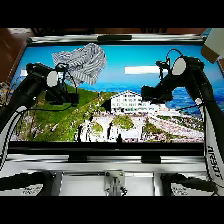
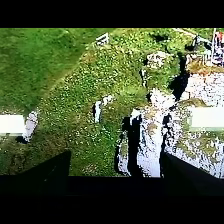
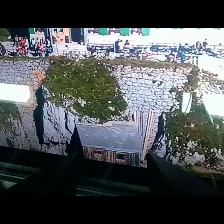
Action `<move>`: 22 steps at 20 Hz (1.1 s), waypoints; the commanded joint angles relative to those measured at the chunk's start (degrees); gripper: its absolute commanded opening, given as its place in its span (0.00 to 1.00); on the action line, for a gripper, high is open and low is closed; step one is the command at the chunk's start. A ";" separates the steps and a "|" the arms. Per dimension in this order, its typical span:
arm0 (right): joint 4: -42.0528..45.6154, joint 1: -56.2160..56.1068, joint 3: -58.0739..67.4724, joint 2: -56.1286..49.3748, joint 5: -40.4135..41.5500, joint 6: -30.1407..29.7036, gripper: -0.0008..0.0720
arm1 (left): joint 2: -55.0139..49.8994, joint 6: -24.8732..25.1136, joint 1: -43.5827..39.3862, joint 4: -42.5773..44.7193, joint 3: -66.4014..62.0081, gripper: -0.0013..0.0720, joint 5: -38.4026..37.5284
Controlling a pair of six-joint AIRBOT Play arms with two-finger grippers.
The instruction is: Fold the shirts.
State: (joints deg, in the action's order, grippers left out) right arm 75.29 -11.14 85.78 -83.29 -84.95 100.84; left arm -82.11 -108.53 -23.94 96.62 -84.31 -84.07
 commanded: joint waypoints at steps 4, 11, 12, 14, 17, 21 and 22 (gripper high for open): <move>0.00 -0.04 -0.02 0.00 -0.02 0.02 0.77 | -0.04 0.00 -0.02 0.00 0.02 0.93 0.02; 0.00 -0.04 -0.02 0.00 -0.02 0.02 0.77 | -0.04 0.00 -0.02 0.00 0.02 0.93 0.02; -0.02 -0.04 -0.02 0.00 0.35 0.09 0.77 | -0.04 0.00 -0.02 0.00 0.02 0.93 0.02; -0.50 -0.04 -0.02 0.00 2.38 0.07 0.77 | -0.04 0.00 -0.02 0.00 0.02 0.93 0.02; -0.66 -0.04 -0.02 0.00 3.76 0.04 0.77 | -0.17 -0.81 0.00 -0.07 0.04 0.93 2.60; -0.66 -0.04 -0.02 0.00 4.55 0.04 0.77 | -0.22 -2.16 -0.02 -1.14 -0.09 0.93 10.62; -0.61 -0.04 0.00 0.00 4.61 -0.09 0.77 | -0.22 -1.88 -0.02 -1.68 -0.33 0.93 10.86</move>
State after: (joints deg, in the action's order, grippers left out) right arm 74.72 -11.14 85.78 -83.29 -81.25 100.86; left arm -82.30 -109.80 -23.94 96.03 -84.36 -77.62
